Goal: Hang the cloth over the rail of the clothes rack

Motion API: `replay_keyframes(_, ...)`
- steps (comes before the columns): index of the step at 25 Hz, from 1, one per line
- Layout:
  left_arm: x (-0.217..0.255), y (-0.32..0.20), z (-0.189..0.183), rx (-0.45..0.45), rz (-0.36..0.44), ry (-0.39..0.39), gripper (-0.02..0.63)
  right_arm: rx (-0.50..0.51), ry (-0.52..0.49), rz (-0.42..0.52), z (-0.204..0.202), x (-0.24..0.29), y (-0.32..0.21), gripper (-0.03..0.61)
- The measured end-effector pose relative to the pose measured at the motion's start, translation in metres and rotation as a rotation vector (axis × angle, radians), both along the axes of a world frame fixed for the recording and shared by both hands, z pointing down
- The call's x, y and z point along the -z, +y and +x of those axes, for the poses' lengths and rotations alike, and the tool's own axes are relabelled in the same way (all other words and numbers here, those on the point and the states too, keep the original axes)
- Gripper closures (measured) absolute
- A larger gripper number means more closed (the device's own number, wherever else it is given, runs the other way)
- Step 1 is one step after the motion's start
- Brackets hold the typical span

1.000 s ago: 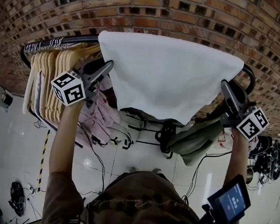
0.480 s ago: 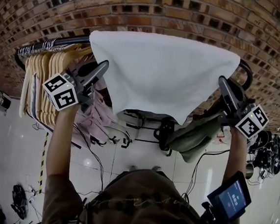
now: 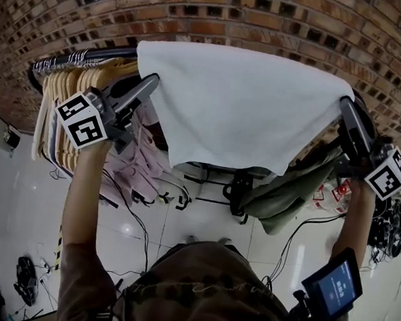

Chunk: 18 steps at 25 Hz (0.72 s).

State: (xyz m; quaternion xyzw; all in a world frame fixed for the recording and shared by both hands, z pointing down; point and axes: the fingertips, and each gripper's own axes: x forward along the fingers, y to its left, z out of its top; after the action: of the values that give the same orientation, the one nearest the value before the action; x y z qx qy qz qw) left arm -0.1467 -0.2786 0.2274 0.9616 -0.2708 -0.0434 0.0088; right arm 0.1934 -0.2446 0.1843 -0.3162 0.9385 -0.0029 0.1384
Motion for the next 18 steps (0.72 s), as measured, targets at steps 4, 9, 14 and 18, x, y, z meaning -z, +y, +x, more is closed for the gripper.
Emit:
replay_keyframes(4, 0.023, -0.003, -0.002, -0.005, 0.018, 0.016, 0.597, 0.014, -0.006, 0.0, -0.008, 0.021, -0.002, 0.562)
replay_keyframes(9, 0.044, -0.014, -0.018, 0.007, 0.008, 0.071, 0.597, 0.073, -0.093, -0.051, -0.009, 0.037, -0.01, 0.563)
replay_keyframes(14, 0.045, -0.018, -0.037, -0.012, -0.037, 0.126, 0.597, 0.105, -0.156, -0.09, -0.004, 0.038, -0.009, 0.563)
replay_keyframes(18, 0.052, 0.0, -0.035, -0.037, 0.015, 0.102, 0.597, 0.122, -0.183, -0.08, -0.003, 0.046, -0.005, 0.563)
